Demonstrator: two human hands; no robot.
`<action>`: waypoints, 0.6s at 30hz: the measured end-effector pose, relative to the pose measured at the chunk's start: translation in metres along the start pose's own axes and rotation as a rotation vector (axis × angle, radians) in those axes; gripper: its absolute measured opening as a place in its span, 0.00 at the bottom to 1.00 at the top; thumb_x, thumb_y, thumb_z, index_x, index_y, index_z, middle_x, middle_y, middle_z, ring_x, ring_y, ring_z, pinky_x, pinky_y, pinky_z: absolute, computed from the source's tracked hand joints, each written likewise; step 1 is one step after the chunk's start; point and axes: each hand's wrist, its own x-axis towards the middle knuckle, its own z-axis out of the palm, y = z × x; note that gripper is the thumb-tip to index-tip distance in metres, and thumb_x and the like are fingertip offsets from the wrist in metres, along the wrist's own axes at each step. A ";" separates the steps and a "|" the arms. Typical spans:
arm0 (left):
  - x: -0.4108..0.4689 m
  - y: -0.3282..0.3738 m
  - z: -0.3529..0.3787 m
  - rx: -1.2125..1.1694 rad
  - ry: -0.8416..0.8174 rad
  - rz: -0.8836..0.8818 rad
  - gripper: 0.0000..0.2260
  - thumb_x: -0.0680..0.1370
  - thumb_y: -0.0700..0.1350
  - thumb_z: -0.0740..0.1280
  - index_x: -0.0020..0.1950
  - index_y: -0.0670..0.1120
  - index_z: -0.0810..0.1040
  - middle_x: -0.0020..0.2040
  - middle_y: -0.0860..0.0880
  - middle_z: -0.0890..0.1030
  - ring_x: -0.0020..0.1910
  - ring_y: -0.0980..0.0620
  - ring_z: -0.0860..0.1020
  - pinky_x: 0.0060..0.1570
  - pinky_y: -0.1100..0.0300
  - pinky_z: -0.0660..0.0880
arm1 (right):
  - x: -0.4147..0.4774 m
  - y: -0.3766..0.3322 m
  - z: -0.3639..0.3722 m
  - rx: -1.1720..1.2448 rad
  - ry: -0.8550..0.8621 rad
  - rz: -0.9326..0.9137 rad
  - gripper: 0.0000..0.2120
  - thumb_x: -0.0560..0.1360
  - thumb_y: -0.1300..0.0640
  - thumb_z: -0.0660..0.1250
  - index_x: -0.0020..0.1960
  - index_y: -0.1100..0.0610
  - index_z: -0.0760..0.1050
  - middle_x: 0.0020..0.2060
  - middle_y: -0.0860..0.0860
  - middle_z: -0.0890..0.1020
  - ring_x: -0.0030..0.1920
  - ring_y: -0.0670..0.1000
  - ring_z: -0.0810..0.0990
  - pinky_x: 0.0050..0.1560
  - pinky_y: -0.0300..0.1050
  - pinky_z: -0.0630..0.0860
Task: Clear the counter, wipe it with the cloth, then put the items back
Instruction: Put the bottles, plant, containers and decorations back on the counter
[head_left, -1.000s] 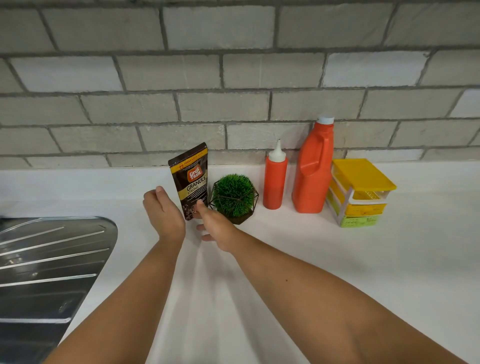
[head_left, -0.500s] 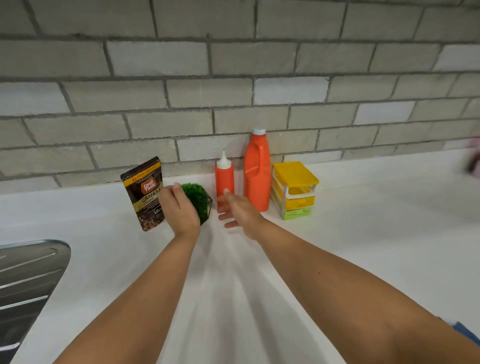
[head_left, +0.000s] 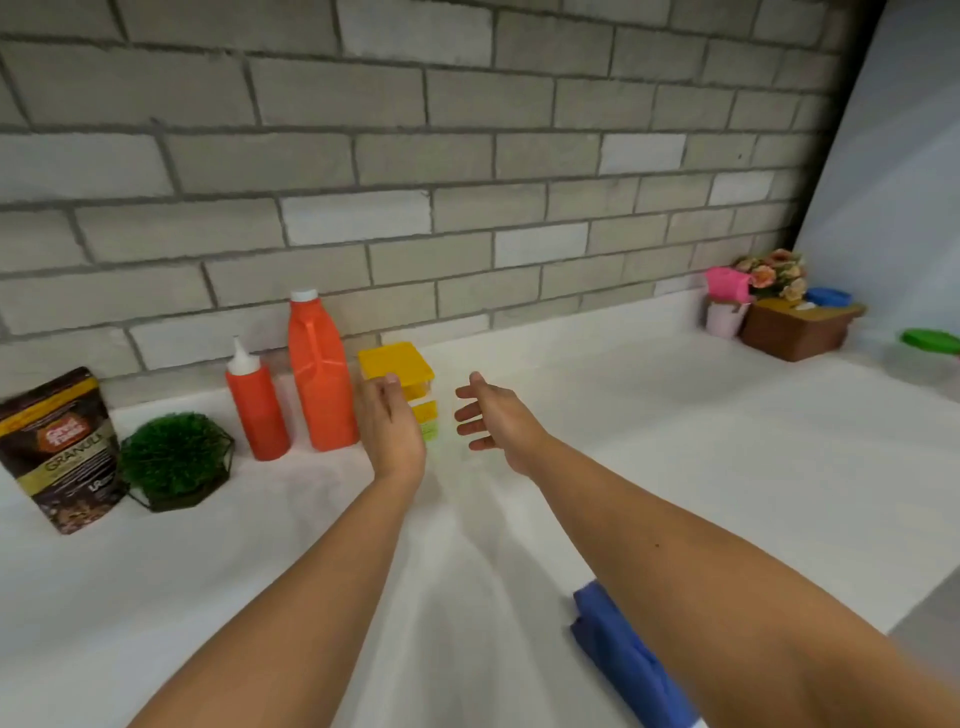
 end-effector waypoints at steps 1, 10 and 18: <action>-0.011 0.006 0.015 -0.008 -0.019 -0.009 0.14 0.82 0.44 0.54 0.52 0.35 0.73 0.51 0.39 0.73 0.53 0.44 0.72 0.52 0.59 0.66 | -0.004 0.002 -0.019 -0.002 0.020 0.003 0.22 0.81 0.45 0.49 0.61 0.59 0.73 0.43 0.53 0.76 0.41 0.52 0.75 0.40 0.43 0.71; -0.114 0.038 0.138 -0.080 -0.228 -0.053 0.10 0.82 0.49 0.53 0.51 0.47 0.72 0.53 0.44 0.76 0.53 0.43 0.75 0.58 0.48 0.71 | -0.049 0.030 -0.172 -0.025 0.159 -0.003 0.21 0.81 0.46 0.51 0.62 0.59 0.73 0.47 0.55 0.77 0.46 0.53 0.76 0.46 0.45 0.73; -0.197 0.059 0.234 -0.109 -0.437 -0.123 0.09 0.82 0.50 0.52 0.50 0.49 0.70 0.50 0.47 0.75 0.52 0.44 0.76 0.58 0.46 0.72 | -0.077 0.062 -0.291 -0.031 0.299 0.033 0.19 0.81 0.48 0.52 0.62 0.59 0.72 0.46 0.54 0.77 0.43 0.51 0.77 0.45 0.44 0.74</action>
